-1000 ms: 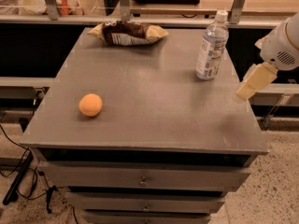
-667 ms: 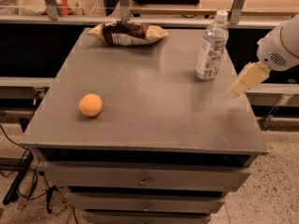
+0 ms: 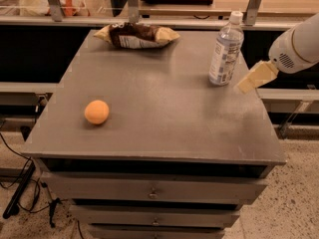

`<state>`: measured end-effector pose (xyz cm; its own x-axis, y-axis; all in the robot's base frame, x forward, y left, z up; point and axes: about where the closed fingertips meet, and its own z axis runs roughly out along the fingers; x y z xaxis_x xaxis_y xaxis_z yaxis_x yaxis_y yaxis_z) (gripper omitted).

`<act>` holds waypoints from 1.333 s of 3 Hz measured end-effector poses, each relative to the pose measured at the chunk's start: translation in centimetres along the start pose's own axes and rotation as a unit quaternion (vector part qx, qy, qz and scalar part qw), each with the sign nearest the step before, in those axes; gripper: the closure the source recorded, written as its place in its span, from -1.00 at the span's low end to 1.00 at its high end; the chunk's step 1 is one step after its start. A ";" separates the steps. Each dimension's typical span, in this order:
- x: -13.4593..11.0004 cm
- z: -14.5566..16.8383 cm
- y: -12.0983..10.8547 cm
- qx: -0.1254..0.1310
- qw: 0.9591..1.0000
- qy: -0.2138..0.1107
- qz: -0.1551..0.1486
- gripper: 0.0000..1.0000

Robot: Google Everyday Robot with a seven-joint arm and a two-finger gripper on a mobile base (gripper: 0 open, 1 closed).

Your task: Move blue plastic bottle near orange

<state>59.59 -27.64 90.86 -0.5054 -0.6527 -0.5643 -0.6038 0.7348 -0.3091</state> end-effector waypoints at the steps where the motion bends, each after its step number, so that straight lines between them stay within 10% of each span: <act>1: -0.5 0.6 -0.7 0.003 0.999 -0.017 0.034 -1.00; 4: -4.5 2.4 0.0 -0.020 0.988 -0.104 0.111 -1.00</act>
Offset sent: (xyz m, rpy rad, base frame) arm 0.0374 0.0124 0.0075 0.2534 -0.0763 -0.1050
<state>63.38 -24.25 91.53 -0.4927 -0.4214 -0.7614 -0.5180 0.8450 -0.1324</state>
